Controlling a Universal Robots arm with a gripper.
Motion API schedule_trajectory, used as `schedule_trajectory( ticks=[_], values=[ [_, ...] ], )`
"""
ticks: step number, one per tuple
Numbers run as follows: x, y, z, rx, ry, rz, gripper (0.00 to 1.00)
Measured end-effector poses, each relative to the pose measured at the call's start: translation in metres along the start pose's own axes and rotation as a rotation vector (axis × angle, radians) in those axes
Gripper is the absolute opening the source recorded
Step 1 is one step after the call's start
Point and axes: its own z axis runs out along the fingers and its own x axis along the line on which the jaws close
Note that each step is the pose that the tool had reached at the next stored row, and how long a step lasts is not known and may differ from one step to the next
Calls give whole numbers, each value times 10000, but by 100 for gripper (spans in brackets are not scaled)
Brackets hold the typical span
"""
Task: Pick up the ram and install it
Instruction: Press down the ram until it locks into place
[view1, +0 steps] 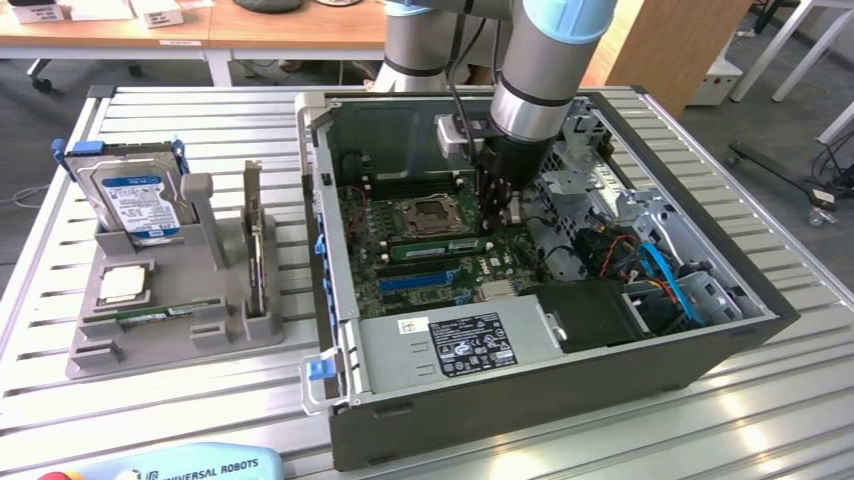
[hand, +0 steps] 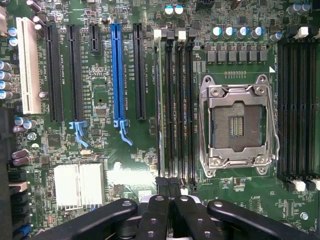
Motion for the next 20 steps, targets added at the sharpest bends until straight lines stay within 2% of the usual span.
schedule_trajectory(
  ticks=[20],
  values=[
    [-7, 0, 42, -1, -17, 0, 10]
  ],
)
